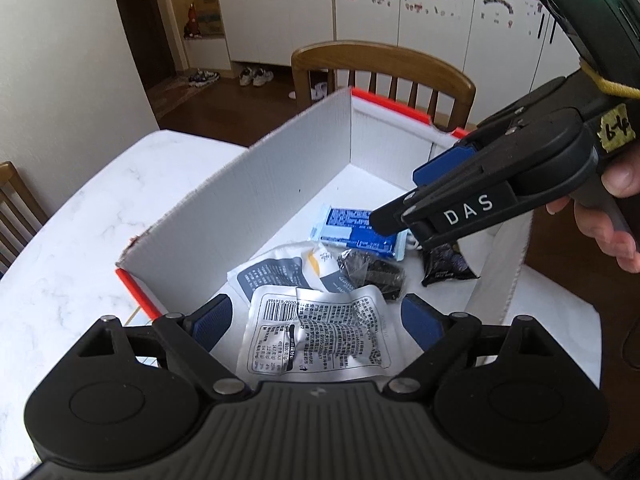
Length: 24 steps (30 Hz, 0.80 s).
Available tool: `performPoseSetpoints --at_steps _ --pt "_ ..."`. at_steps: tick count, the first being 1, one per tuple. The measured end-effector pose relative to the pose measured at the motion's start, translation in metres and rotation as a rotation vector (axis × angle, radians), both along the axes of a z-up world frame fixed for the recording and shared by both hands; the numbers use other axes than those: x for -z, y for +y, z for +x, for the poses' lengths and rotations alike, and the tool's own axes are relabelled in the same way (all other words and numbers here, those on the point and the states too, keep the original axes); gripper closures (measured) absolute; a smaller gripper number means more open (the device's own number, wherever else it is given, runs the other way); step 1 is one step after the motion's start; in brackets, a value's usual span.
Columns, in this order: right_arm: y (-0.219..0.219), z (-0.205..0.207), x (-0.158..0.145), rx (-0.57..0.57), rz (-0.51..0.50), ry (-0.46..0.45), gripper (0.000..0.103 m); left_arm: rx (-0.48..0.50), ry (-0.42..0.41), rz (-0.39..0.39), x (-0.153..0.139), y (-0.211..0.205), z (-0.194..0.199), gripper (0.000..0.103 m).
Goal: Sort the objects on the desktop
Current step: 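Withdraw both tools from the shoebox back toward the remaining pile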
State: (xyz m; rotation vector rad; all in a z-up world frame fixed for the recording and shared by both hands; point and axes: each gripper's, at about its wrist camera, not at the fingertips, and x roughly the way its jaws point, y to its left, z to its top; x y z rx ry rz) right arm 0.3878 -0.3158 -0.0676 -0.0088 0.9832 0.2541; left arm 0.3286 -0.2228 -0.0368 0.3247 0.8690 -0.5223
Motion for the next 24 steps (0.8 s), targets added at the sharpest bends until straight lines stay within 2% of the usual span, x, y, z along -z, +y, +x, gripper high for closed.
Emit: performPoseSetpoints --at_steps 14,20,24 --pt "0.021 -0.041 -0.037 0.001 0.023 -0.074 0.038 0.003 -0.081 -0.075 -0.034 0.024 -0.036 0.011" --pt "0.032 -0.056 -0.043 0.023 0.034 -0.089 0.037 -0.033 -0.084 -0.137 -0.041 0.047 -0.048 0.011" --pt "0.041 -0.066 -0.044 0.043 0.039 -0.093 0.032 -0.047 -0.099 -0.154 -0.047 0.062 -0.058 0.011"
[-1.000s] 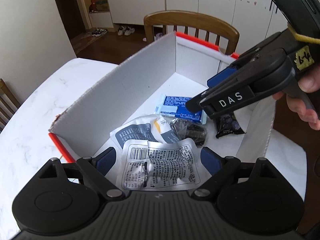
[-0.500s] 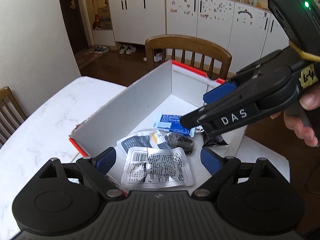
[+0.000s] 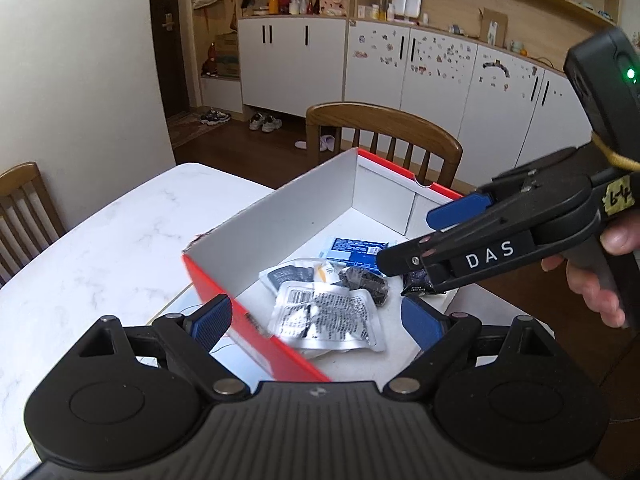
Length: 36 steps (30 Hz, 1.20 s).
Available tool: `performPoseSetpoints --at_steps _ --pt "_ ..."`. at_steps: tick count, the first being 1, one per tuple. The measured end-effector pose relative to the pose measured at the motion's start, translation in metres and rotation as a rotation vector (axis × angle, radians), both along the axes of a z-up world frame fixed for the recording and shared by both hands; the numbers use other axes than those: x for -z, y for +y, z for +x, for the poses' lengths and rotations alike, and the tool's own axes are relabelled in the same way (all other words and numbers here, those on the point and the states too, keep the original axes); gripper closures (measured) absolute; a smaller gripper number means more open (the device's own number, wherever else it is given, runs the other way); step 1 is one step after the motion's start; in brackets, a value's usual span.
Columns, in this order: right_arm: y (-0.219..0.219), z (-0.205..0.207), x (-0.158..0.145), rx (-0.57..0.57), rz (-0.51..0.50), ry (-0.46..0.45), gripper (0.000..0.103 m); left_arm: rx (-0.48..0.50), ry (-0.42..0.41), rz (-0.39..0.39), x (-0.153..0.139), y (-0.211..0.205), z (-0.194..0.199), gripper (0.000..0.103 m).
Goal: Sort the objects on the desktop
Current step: 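Withdraw both tools from the shoebox back toward the remaining pile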
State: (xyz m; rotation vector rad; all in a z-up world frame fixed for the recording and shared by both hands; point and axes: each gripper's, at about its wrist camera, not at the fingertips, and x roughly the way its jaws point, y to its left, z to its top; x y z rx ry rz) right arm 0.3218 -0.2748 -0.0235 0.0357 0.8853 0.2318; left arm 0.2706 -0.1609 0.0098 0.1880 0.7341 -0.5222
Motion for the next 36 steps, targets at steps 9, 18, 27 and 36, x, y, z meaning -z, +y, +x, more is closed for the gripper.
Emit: performPoseSetpoints --at_steps 9,18,27,36 --pt "0.029 -0.022 -0.003 0.021 0.018 -0.022 0.024 -0.022 -0.029 -0.016 -0.008 0.035 -0.029 0.003" --pt "0.059 -0.046 -0.008 0.029 0.03 -0.066 0.018 -0.047 -0.047 -0.051 -0.012 0.071 -0.051 0.0" --pt "0.084 -0.067 -0.008 0.019 0.025 -0.098 0.016 -0.078 -0.084 -0.07 -0.018 0.097 -0.07 0.0" --pt "0.103 -0.081 -0.011 0.019 0.022 -0.134 0.016 -0.143 -0.116 -0.073 -0.021 0.136 -0.086 0.0"
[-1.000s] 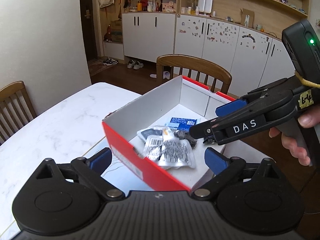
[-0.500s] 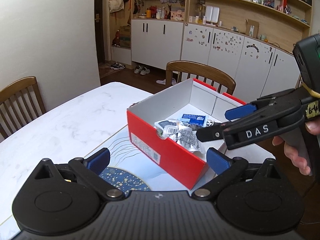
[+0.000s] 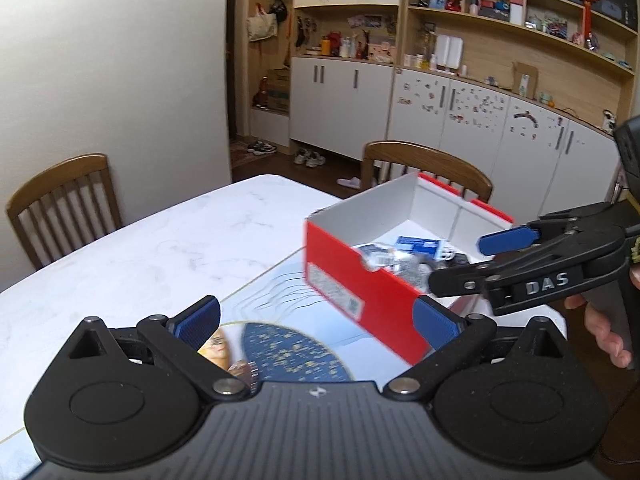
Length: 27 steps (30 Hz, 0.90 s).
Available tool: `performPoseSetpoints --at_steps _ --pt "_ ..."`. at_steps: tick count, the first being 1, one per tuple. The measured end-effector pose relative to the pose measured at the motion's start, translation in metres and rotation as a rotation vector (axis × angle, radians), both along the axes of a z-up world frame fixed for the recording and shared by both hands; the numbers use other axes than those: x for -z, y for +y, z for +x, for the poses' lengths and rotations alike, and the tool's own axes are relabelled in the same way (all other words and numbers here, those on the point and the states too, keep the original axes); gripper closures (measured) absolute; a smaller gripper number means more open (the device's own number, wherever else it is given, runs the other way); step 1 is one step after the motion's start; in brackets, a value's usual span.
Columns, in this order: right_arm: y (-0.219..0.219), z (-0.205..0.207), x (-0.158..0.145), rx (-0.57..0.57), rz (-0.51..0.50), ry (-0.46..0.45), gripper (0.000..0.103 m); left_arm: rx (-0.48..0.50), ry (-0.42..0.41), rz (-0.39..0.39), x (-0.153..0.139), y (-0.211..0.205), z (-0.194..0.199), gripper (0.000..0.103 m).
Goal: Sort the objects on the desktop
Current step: 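Withdraw both tools from the shoebox back toward the remaining pile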
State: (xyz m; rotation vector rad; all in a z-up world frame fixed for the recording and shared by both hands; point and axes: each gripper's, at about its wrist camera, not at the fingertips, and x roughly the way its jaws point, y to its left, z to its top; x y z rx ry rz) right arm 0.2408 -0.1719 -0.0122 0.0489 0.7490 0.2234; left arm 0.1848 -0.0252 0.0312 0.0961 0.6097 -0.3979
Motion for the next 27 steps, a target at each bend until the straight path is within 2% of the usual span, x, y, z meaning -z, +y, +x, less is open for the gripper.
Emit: performPoseSetpoints --at_steps 11,16,21,27 --pt "0.035 -0.013 0.003 -0.056 -0.007 -0.026 0.016 -0.147 -0.028 -0.044 -0.008 0.064 -0.005 0.0" --pt "0.052 -0.015 0.004 -0.086 -0.001 -0.031 0.016 -0.182 -0.029 -0.037 -0.007 0.081 -0.005 0.0" --pt "0.069 -0.016 0.01 -0.125 -0.003 -0.029 0.015 -0.187 -0.023 -0.022 0.002 0.09 -0.009 0.0" --pt "0.085 -0.013 0.019 -0.179 -0.018 -0.026 0.016 -0.181 0.023 -0.022 0.027 0.097 -0.015 0.0"
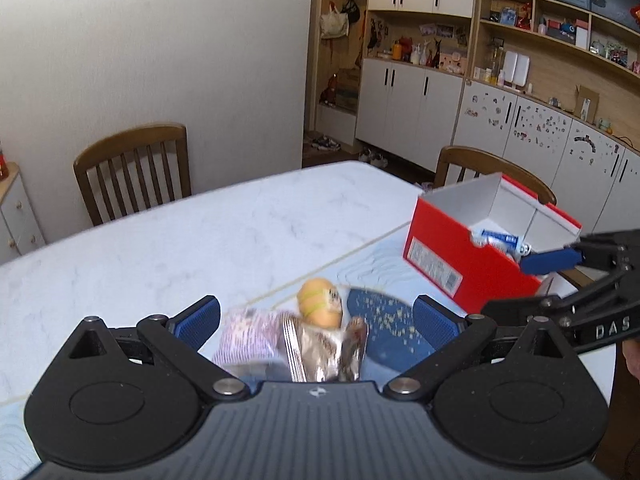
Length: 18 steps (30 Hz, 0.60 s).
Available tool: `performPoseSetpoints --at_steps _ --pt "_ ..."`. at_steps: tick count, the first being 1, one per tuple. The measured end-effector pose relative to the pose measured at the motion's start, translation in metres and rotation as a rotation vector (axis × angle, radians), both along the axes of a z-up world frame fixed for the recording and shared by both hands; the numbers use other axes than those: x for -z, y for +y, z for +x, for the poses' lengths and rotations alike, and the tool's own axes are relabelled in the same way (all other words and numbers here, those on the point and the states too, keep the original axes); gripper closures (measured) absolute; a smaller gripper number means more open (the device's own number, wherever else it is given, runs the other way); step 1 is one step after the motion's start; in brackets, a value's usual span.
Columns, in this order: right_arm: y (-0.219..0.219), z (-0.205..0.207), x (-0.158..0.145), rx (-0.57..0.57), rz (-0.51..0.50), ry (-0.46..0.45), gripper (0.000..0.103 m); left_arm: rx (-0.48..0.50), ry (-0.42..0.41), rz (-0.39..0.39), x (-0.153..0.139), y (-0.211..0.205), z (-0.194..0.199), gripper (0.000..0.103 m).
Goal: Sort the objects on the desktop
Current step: 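Withdraw both tools from the shoebox back toward the remaining pile, then move the right tool to the gold foil bag while the left tool lowers toward the teal stick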
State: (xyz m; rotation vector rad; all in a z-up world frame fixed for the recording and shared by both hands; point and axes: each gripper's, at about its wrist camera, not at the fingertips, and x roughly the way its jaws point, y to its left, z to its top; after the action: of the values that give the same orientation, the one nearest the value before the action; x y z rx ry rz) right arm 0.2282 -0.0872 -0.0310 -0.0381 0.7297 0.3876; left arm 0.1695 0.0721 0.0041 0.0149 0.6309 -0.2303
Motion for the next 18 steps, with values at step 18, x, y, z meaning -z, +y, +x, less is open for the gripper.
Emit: performPoseSetpoints --at_steps 18 --pt "0.029 0.014 0.033 -0.06 -0.005 0.042 0.016 0.088 0.069 -0.015 0.069 0.012 -0.016 0.0"
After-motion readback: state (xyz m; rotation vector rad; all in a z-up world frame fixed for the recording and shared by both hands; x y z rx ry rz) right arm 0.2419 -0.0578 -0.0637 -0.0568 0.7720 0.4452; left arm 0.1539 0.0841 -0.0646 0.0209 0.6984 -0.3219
